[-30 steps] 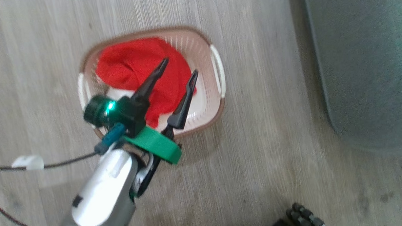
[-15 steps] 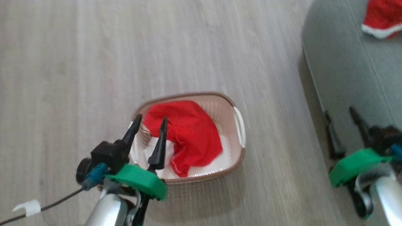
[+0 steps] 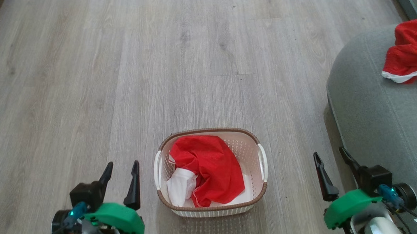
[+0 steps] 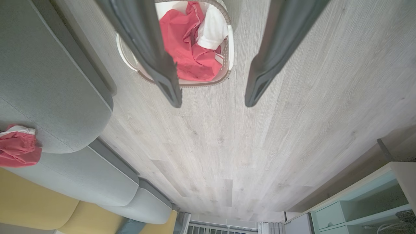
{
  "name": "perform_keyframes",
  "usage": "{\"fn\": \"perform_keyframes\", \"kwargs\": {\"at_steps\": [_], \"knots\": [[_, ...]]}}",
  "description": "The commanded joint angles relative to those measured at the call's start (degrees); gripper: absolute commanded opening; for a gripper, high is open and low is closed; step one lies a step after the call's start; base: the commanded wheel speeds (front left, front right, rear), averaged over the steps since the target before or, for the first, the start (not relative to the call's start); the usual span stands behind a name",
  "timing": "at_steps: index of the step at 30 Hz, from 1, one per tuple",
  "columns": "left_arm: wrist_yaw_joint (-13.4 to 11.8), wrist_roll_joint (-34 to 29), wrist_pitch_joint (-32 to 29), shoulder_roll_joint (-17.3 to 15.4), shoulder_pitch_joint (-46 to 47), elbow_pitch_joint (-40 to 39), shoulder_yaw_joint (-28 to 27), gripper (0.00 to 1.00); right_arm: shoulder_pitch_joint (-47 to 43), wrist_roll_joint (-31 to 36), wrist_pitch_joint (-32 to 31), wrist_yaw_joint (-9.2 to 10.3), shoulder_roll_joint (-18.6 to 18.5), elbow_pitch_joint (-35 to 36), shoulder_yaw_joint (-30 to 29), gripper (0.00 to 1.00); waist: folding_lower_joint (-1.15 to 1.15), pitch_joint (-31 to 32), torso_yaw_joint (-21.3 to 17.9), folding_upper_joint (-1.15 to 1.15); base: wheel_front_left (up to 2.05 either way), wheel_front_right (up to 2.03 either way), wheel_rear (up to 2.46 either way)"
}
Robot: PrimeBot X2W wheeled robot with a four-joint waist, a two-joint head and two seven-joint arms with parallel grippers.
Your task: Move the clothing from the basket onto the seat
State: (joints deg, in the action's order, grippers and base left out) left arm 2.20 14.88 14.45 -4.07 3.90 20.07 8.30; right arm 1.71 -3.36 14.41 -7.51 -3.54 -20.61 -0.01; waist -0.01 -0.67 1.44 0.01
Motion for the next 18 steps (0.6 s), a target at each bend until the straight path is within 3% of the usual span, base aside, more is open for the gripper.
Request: {"fn": "perform_keyframes", "kwargs": {"at_steps": [1,18], "knots": [[0.29,-0.49,0.54,0.05,1.62,-1.63,-2.57,1.0,1.76,0.31,0.58,0.02,0.11,1.71,1.4,1.0,0.01,0.11,-0.27,-0.01,0.0,0.0,0.0],[1.74,-2.33,0.54,1.15,0.77,-1.92,-5.78,1.0,2.18,0.93,0.59,0.02,0.61,1.99,1.74,1.0,0.01,0.32,-1.36,-0.01,0.0,0.0,0.0]]}}
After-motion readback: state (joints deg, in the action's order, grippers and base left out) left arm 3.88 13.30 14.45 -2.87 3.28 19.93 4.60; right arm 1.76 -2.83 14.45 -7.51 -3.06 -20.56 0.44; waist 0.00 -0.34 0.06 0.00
